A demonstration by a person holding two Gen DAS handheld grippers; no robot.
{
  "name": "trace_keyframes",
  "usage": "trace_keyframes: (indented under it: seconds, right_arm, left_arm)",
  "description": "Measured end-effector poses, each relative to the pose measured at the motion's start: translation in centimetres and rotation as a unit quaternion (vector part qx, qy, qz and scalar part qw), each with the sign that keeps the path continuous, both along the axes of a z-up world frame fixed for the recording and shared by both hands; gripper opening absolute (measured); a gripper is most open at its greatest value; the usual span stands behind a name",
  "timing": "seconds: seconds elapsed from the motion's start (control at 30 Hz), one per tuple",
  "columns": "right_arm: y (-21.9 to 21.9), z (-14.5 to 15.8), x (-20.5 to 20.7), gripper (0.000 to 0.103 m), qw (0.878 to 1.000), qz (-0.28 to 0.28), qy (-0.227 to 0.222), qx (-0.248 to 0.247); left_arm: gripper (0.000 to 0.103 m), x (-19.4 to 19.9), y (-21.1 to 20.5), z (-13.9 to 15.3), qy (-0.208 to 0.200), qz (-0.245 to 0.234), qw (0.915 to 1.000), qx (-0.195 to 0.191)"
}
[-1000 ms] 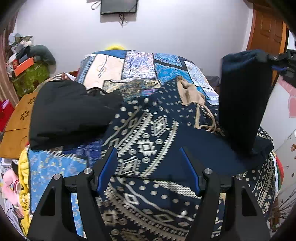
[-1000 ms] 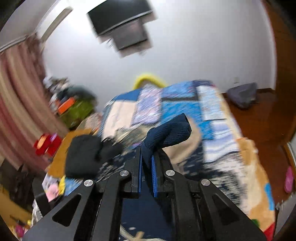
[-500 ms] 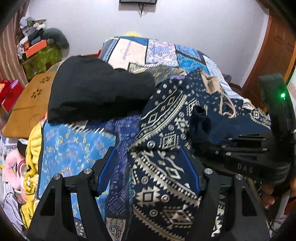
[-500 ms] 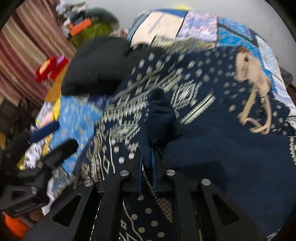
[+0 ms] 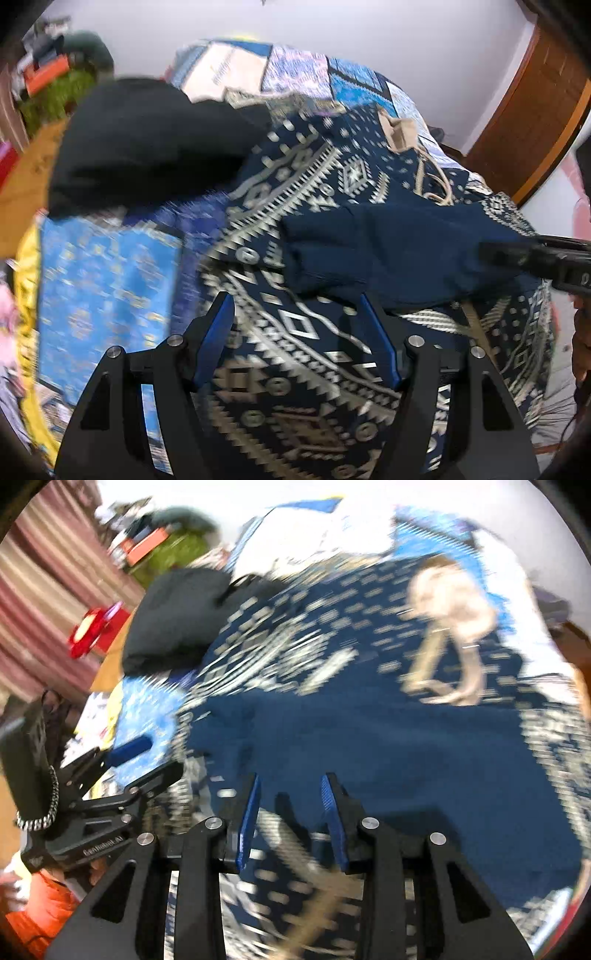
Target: Fold large clothes
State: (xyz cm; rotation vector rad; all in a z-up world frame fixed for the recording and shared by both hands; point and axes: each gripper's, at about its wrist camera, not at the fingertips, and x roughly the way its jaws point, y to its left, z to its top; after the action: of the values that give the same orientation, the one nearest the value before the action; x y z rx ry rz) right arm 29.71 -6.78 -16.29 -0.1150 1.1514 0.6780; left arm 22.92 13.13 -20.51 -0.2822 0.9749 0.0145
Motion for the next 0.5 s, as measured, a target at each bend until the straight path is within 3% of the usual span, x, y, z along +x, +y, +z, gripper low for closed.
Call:
trace_keyframes:
  seconds: [0.13,0.23,0.43,0.5]
  right_arm:
    - [-5.1,1.8,0.0,0.035,0.996,-0.057,-0.063,-0.019]
    - [-8.4,2.6,-0.1,0.041,0.991,-0.092,-0.090,-0.022]
    - [-13.1,3.3,-0.8,0.044,0.981,-0.153,-0.116,-0.029]
    - [-14.2,2.9,-0.9,0.044,0.979,-0.167,-0.116,-0.029]
  left_arm:
    - [0.068,1.2,-0.1,-1.7,0.026,0.009,0.9972,-0.070]
    - [0.063,1.8,0.2,-2.3,0.029,0.034,0.9952,-0.087]
    - [0.036,3.0,1.0,-2.1,0.028,0.061,0.9891,-0.131]
    - [0.017,3.4,1.3,-2.1,0.031,0.075,0.9883,-0.129]
